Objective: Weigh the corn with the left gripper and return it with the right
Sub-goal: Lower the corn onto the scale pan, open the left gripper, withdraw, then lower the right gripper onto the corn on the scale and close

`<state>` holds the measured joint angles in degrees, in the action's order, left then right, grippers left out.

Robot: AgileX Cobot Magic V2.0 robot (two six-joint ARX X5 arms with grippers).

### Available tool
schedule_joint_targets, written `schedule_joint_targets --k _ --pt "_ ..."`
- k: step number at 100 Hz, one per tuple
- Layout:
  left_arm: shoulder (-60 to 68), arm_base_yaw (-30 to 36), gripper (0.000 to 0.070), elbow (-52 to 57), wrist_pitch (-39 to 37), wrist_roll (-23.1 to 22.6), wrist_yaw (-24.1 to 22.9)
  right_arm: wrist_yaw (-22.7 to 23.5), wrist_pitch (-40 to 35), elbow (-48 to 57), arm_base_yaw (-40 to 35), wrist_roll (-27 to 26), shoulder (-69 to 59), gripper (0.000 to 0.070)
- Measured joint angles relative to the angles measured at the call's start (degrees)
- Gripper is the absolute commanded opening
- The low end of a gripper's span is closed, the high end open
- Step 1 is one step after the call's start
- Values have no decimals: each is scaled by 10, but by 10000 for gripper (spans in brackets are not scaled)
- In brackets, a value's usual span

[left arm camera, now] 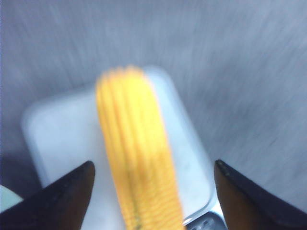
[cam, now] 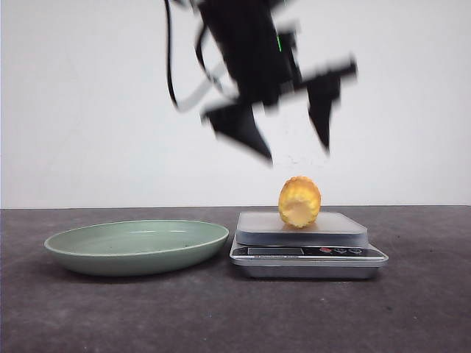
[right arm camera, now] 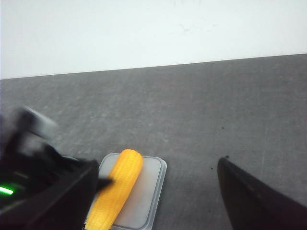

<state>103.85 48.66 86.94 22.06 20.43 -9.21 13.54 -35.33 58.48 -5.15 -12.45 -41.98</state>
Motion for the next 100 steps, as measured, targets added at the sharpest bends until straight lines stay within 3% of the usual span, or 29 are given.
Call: schedule_joint_targets --k 23,49,67,75,100 --pt "-210 0 477 4 36 -61 -62 14 8 0 0 0 -2 495" --pt "-437 -18 477 4 189 -108 -174 43 53 0 -46 -17 -53 496" --pt "-557 -31 477 4 350 -106 -273 -1 97 0 -120 -29 -120 530" --pt "-604 -31 477 4 398 -96 -292 -26 131 0 -158 -36 -153 566" --pt "-721 -31 476 5 527 -40 -330 -76 189 1 -240 -58 -294 566"
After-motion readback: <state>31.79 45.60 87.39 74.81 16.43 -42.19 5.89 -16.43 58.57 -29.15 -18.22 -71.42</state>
